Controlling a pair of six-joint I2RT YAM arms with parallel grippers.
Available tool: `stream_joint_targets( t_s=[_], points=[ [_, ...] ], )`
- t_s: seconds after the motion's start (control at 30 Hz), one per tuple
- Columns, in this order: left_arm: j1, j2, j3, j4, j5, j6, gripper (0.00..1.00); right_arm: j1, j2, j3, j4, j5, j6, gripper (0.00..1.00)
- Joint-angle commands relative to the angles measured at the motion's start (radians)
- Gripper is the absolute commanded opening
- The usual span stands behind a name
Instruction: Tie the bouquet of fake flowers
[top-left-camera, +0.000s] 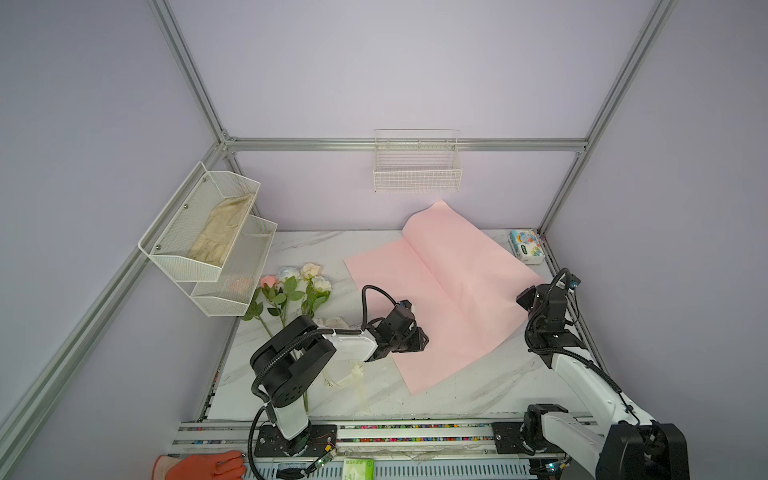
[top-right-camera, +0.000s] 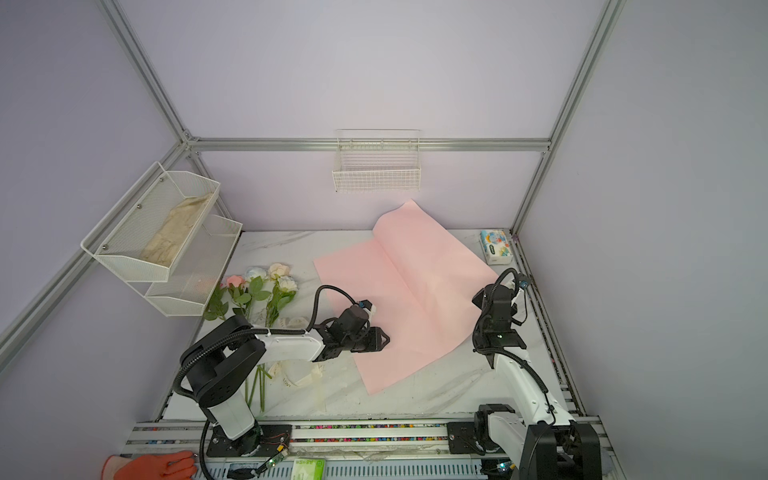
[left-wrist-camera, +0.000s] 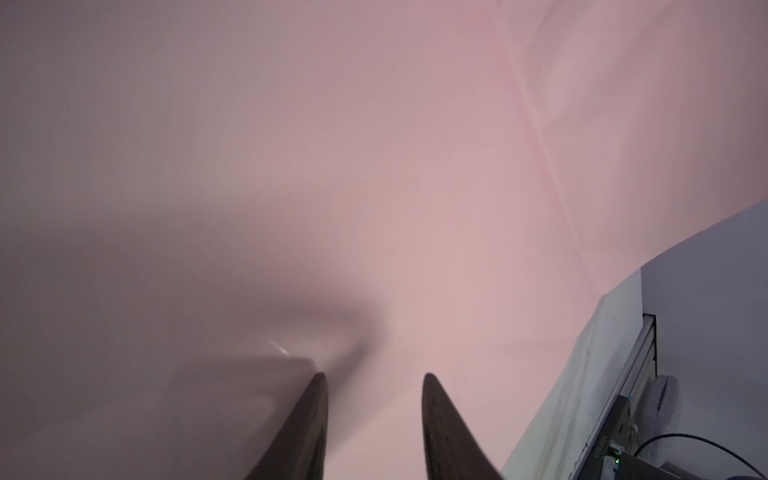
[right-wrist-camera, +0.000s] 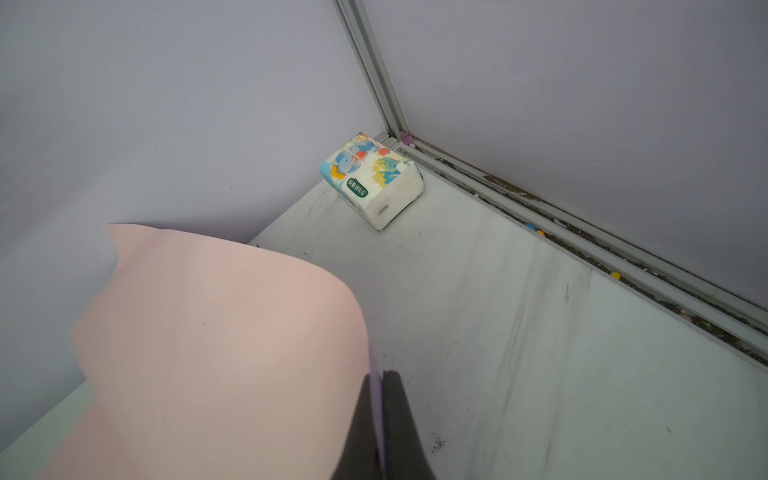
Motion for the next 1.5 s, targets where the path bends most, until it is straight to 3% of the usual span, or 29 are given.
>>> stream_joint_targets(
  t_s=[0.0, 0.17, 0.33, 0.47, 0.53, 0.6, 0.7, 0.77, 0.9, 1.0, 1.2, 1.47],
  points=[
    [-0.04, -0.035, -0.081, -0.076, -0.066, -0.086, 0.38, -0.048, 0.094, 0.006, 0.101, -0.127, -0.012, 0.0],
    [-0.06, -0.086, -0.117, -0.071, -0.075, -0.115, 0.37, -0.089, 0.276, 0.066, 0.165, -0.178, -0.057, 0.0],
    [-0.088, -0.223, -0.138, -0.079, -0.131, -0.056, 0.4, -0.095, 0.436, 0.185, 0.12, -0.302, -0.147, 0.0],
    [-0.062, -0.347, -0.102, -0.208, -0.3, 0.038, 0.48, -0.095, 0.463, 0.228, 0.074, -0.241, -0.162, 0.0],
    [-0.001, -0.362, -0.05, -0.261, -0.3, 0.129, 0.54, -0.097, 0.427, 0.21, 0.094, -0.198, -0.172, 0.0],
    [0.076, -0.346, 0.02, -0.317, -0.289, 0.209, 0.56, -0.097, 0.394, 0.19, 0.132, -0.205, -0.192, 0.0],
    [0.186, -0.274, 0.125, -0.353, -0.23, 0.323, 0.61, -0.099, 0.434, 0.245, 0.096, -0.342, -0.277, 0.0],
    [0.247, -0.221, 0.189, -0.357, -0.191, 0.384, 0.63, -0.099, 0.498, 0.321, -0.001, -0.354, -0.277, 0.0],
    [0.323, -0.068, 0.363, -0.421, -0.111, 0.489, 0.64, -0.099, 0.561, 0.35, 0.035, -0.383, -0.329, 0.0],
    [0.345, 0.055, 0.483, -0.46, -0.057, 0.578, 0.66, -0.099, 0.608, 0.411, -0.015, -0.395, -0.326, 0.0],
    [0.352, 0.23, 0.623, -0.516, -0.007, 0.621, 0.66, -0.099, 0.641, 0.449, -0.033, -0.345, -0.343, 0.0],
    [0.346, 0.213, 0.465, -0.468, 0.073, 0.55, 0.51, -0.1, 0.702, 0.483, -0.036, -0.418, -0.419, 0.0]
  ],
)
